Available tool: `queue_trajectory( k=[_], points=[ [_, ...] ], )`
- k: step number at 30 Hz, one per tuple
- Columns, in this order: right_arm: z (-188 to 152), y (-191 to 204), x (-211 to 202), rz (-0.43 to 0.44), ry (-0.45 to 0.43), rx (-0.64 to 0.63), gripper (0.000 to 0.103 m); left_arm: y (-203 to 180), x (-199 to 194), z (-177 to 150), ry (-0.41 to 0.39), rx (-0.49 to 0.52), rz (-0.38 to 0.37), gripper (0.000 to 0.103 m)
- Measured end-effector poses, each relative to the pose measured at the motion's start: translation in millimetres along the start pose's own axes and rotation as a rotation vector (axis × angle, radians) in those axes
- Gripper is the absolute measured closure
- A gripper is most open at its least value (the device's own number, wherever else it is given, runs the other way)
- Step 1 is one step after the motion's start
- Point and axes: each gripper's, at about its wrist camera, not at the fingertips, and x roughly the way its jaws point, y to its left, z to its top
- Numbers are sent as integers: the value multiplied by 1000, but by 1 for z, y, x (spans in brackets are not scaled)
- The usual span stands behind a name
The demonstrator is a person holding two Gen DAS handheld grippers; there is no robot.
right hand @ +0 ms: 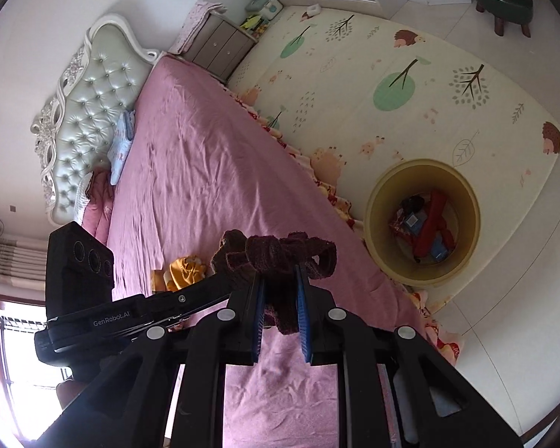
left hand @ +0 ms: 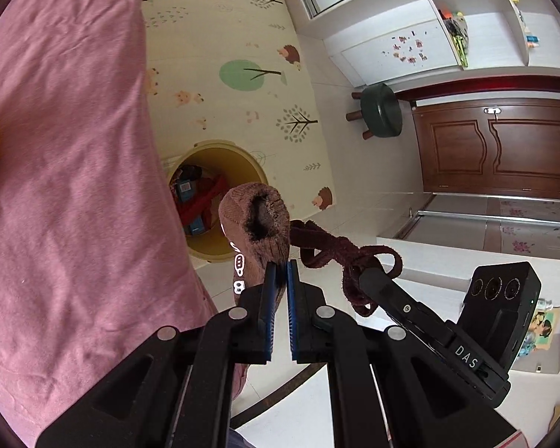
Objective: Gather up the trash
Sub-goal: 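Carry the brown and maroon socks over the yellow bin with both tools, then open both tools to drop the socks into the yellow bin, then move both tools back to the orange sock and amber bottle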
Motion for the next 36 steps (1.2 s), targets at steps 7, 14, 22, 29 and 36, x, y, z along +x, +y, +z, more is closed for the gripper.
queue_trajectory(
  k=[7,14,22,29,36],
  points=[
    [30,-45,1,-41,-8,50,87,-30,56,28,71,44,34,97],
    [48,-72,10,-40,-14,116,69,-41,81,48,94,121,94,85],
    [47,-80,10,-36,-26,174,65,-35,69,49,53,146,176,29],
    [35,-57,10,-27,-15,150,63,-33,46,30,44,167,180,25],
    [14,-10,12,-22,14,48,63,-13,3,6,-22,136,198,19]
  ],
)
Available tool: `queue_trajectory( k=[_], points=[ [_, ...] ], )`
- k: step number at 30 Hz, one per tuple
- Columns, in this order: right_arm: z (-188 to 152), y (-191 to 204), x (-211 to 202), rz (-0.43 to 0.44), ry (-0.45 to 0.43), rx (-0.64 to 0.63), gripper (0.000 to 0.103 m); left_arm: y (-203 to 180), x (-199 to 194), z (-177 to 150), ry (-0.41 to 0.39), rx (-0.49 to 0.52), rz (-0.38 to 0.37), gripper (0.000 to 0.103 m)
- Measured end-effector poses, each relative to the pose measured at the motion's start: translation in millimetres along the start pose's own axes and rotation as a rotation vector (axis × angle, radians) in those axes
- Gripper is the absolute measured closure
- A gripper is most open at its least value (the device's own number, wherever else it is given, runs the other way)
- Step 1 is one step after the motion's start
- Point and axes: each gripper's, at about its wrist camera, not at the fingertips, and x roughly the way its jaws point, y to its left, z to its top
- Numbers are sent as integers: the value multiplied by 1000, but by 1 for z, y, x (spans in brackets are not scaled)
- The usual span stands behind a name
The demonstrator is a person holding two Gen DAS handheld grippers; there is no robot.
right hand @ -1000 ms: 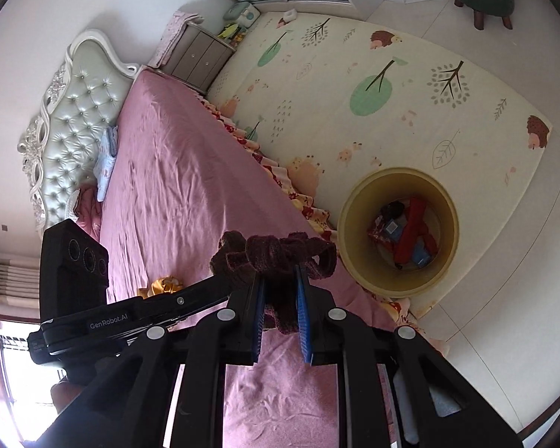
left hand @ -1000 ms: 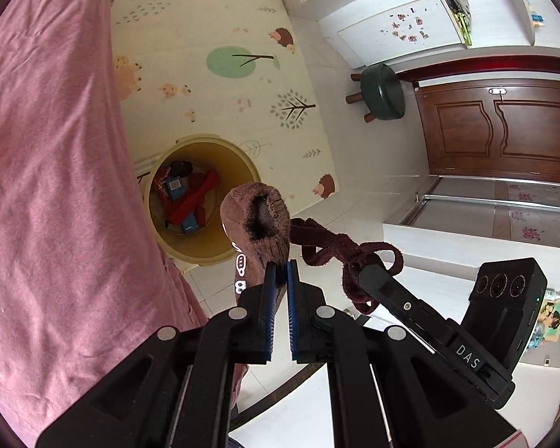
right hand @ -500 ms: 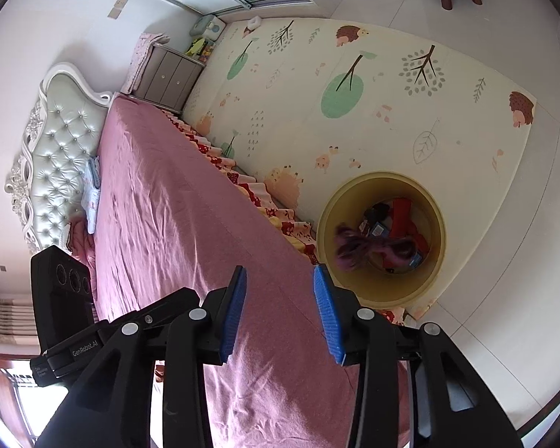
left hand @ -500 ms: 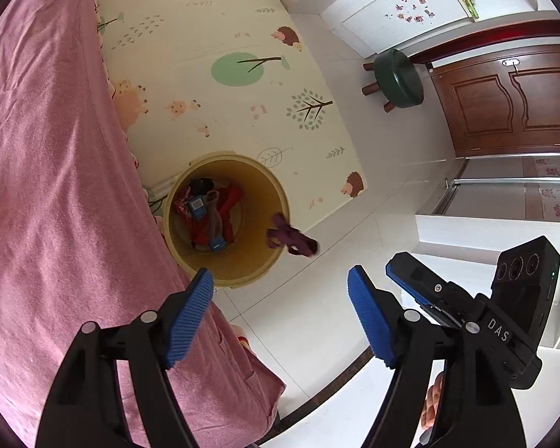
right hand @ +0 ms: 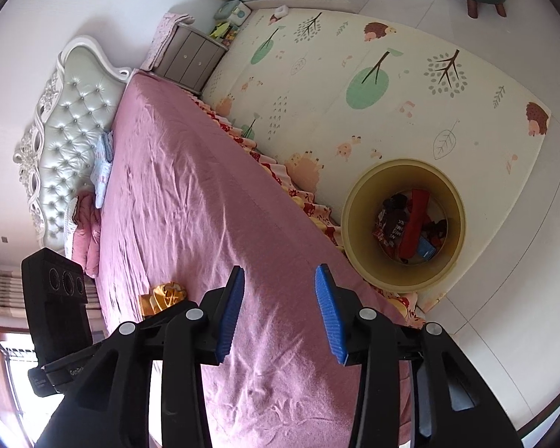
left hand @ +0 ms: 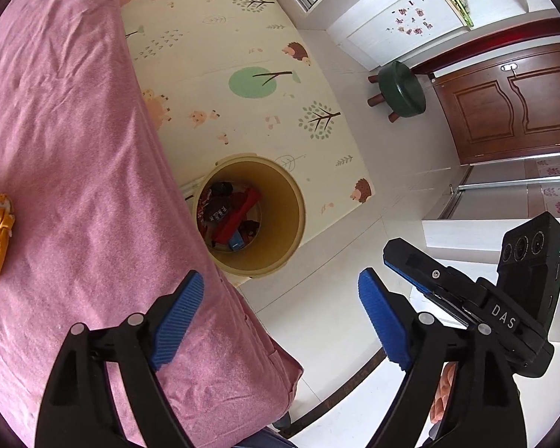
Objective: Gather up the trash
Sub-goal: 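Move both tools back to the orange sock and amber bottle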
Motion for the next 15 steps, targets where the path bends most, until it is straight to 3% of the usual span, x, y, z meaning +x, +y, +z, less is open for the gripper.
queue_trajectory(
  k=[3,15],
  points=[
    [-14,23,4,13,24,-41,63,19,-18,-15,-20,-36,6,18],
    [-89,128,53,52,157,-218,44,134,-96,-100,-119,-235,70,17]
  ],
)
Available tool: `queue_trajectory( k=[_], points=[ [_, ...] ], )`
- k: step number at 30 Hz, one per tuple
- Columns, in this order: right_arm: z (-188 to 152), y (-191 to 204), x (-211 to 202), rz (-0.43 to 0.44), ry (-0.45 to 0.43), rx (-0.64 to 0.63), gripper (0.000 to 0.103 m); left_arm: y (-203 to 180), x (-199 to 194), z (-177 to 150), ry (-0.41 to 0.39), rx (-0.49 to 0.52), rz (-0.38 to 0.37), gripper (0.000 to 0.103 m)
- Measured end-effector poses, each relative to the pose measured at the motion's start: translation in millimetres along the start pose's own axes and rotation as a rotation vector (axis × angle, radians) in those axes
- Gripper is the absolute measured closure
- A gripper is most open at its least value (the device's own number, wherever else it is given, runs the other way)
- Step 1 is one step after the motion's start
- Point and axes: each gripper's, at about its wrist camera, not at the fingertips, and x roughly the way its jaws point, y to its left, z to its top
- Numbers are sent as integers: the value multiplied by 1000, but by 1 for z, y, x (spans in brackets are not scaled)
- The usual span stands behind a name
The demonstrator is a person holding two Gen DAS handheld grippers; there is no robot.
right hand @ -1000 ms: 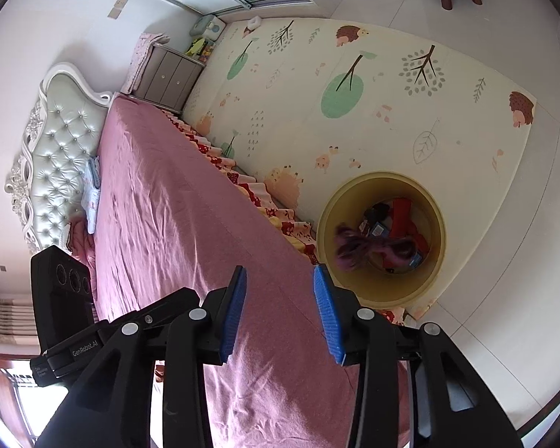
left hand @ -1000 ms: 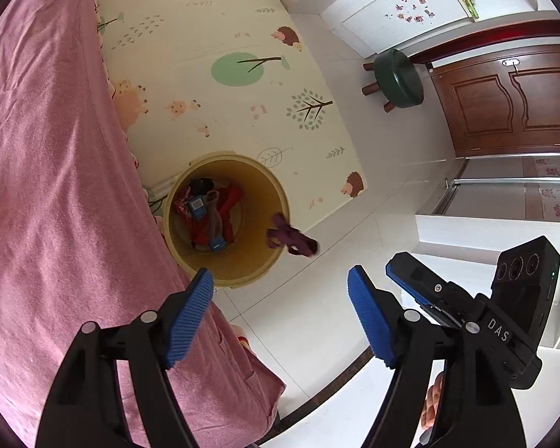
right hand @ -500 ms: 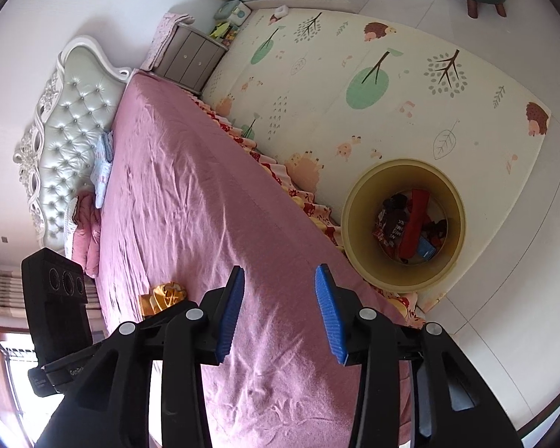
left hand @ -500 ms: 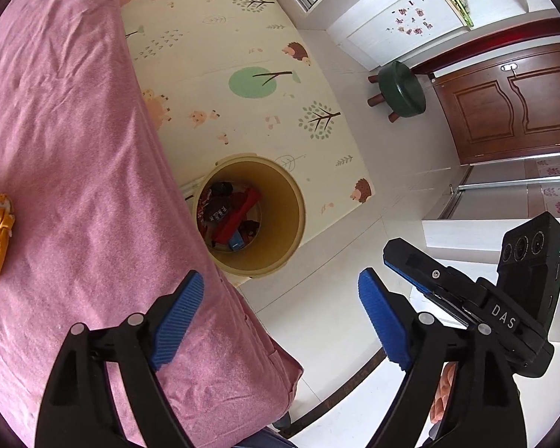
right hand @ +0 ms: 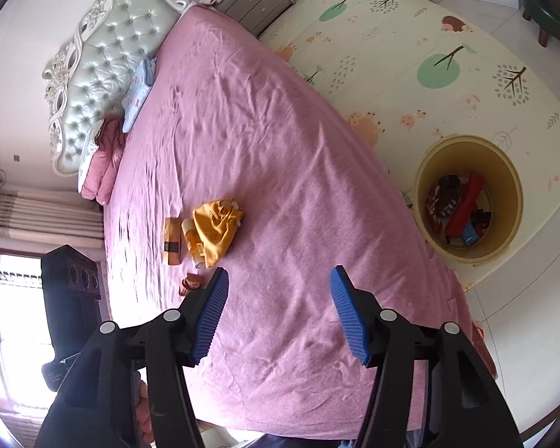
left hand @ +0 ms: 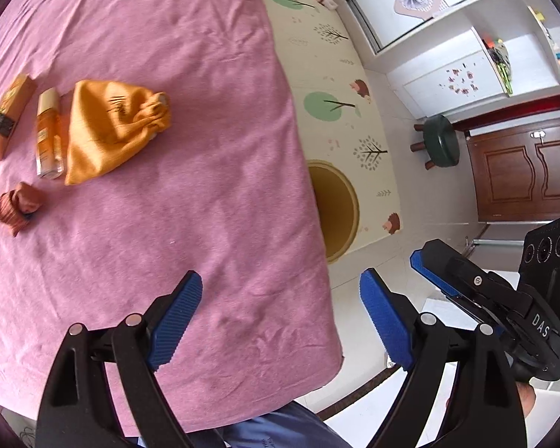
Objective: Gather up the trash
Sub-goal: 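Move both tools back to the orange sock and amber bottle, then grasp the orange sock with the left tool while the right tool grasps the amber bottle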
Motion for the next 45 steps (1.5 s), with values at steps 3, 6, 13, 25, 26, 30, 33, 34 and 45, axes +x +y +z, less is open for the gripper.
queue_trajectory(
  k=[3,6,13,25,26,30,33,34,45],
  points=[
    [-10,28,20,-2,38,-40,40,37,-18,-12,-31,-50,28,16],
    [-21,53,40,1,74,-77,38,75,-34,-23,-55,-98,62,16],
    [-48,108,77,10,138,-152,37,143,-62,-43,-87,-149,137,16],
    [-73,155,132,-7,194,-168,37,209,-77,-48,-74,-166,156,15],
    [-74,159,136,-7,195,-168,37,214,-77,-47,-71,-162,158,15],
    [-73,171,155,-14,196,-163,37,232,-76,-36,-50,-139,174,14],
    [-69,177,169,-19,196,-149,37,245,-72,-24,-16,-127,183,14],
    [-67,178,174,-21,198,-144,37,248,-71,-20,-13,-123,184,13],
    [-42,196,220,-48,218,-123,37,270,-39,30,61,-16,216,13]
  ],
)
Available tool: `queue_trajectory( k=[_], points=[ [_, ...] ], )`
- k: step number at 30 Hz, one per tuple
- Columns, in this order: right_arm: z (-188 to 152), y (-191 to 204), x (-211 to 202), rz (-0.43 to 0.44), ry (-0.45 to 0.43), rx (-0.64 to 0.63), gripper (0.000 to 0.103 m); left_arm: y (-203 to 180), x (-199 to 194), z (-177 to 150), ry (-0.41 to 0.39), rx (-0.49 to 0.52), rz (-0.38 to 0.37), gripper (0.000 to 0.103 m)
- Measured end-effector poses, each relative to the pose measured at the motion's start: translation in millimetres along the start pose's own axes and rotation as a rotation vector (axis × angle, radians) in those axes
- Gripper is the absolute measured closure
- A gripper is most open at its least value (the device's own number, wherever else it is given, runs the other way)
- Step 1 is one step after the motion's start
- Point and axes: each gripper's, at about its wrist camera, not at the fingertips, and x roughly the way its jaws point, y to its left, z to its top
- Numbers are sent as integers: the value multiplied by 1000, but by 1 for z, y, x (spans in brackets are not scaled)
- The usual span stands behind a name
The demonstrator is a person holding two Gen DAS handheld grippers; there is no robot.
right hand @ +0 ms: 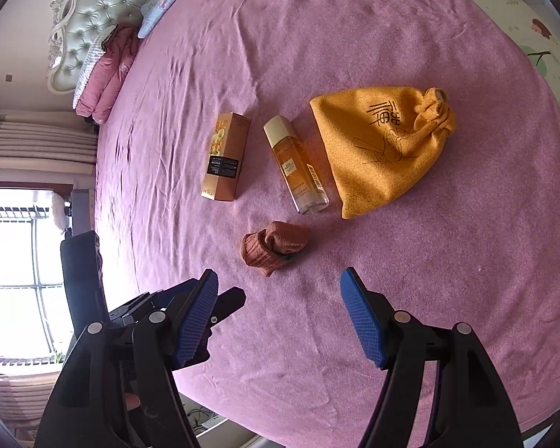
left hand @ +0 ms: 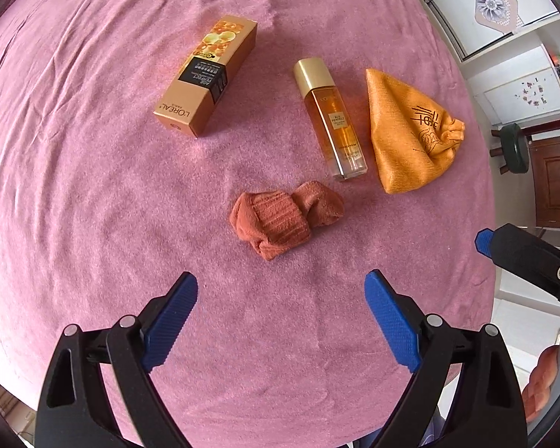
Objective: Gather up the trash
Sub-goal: 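Grasp the orange sock with the left tool while the right tool grasps the amber bottle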
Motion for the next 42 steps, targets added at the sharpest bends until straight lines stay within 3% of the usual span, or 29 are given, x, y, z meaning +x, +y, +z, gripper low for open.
queue_trajectory(
  k=[11,17,18,19,22,27,34,37,42],
  points=[
    [29,-6,33,-21,46,36,37,1,46,40,60,64,0,12],
    [41,-10,42,-38,69,38,37,5,72,54,104,38,-40,13],
    [43,-11,43,-38,70,39,37,4,75,55,97,47,-43,19],
    [47,-9,45,-39,72,40,37,2,77,57,88,62,-37,33],
    [52,-7,49,-37,78,41,37,1,86,61,97,71,-14,43],
    [56,-2,58,-37,101,18,37,16,80,60,78,-19,-95,61],
    [62,22,80,-53,135,-88,37,66,64,48,10,-273,-219,62],
    [66,33,87,-129,103,-159,38,83,60,45,-9,-358,-243,62],
    [72,40,109,-273,80,-280,42,88,60,40,-14,-389,-249,62]
  ],
)
